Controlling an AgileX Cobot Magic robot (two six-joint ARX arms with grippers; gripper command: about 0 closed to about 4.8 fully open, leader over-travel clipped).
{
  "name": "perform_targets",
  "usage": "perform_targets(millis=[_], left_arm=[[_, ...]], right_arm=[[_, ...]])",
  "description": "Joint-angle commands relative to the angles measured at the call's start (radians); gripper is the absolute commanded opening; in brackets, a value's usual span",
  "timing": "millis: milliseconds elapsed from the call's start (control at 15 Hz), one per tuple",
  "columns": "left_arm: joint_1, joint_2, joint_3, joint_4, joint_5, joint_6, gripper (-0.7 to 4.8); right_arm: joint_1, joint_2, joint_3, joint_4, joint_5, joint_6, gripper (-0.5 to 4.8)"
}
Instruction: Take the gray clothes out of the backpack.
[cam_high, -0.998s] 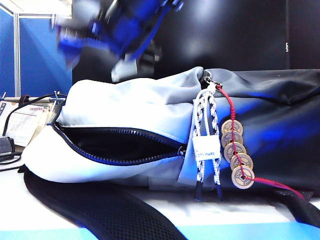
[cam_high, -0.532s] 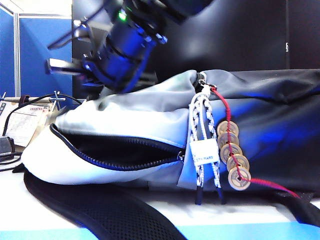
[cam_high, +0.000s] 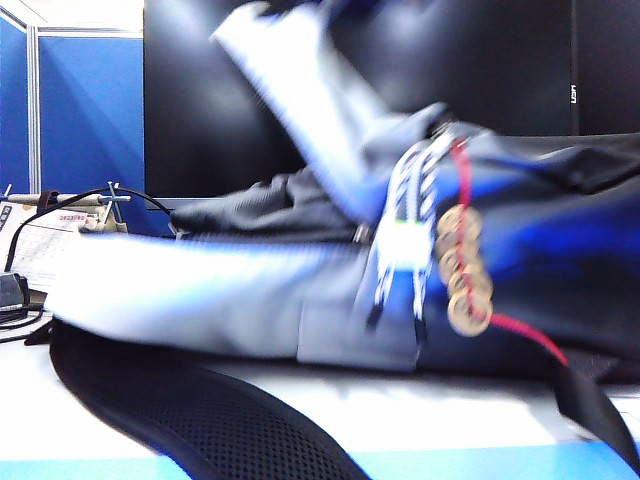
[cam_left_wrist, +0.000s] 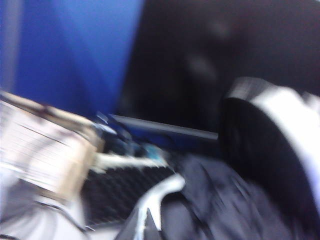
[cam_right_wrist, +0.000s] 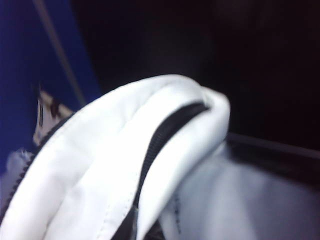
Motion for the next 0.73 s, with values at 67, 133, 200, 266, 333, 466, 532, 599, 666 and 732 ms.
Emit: perform_targets(millis=[67, 133, 200, 266, 333, 466, 532, 599, 666, 732], left_arm=[[-0.008, 0.045, -0.102, 0.275, 0.159, -0.045, 0.46], [-0.045, 0.103, -0.121, 0.305, 0.163, -0.045, 0.80], [-0.100, 0.188, -0.123, 0.340, 0.164, -0.043, 2.01], [-0.142, 0.258, -0.123, 0.391, 0.164, -0.033, 2.87], [-0.249, 0.417, -0.119, 0.543, 0.163, 0.005, 4.05], [-0.402, 0.676, -0.062, 0.628, 0.163, 0.132, 4.05], [-0.452, 0.813, -0.012, 0.627, 0.164, 0.207, 4.39], [-0.491, 0.932, 0.042, 0.624, 0.164, 0.269, 4.79], [-0.512, 1.032, 0.093, 0.626, 0.164, 0.296, 4.79], [-0.512, 1.110, 0.133, 0.617, 0.162, 0.298, 4.79]], right_arm=[[-0.045, -0.091, 0.014, -0.012, -0.035, 0.000, -0.08], [-0.052, -0.099, 0.014, -0.042, -0.054, 0.005, -0.08], [-0.051, -0.097, 0.011, -0.048, -0.080, 0.045, -0.08], [-0.049, -0.091, 0.010, -0.048, -0.105, 0.052, -0.08], [-0.032, -0.072, 0.010, -0.050, -0.123, 0.052, -0.08], [-0.030, -0.065, 0.011, -0.060, -0.133, 0.051, -0.08], [-0.031, -0.065, 0.011, -0.065, -0.155, 0.052, -0.08], [-0.034, -0.065, 0.011, -0.076, -0.162, 0.052, -0.08], [-0.035, -0.068, 0.011, -0.087, -0.163, 0.052, -0.08], [-0.035, -0.070, 0.011, -0.091, -0.171, 0.052, -0.08]])
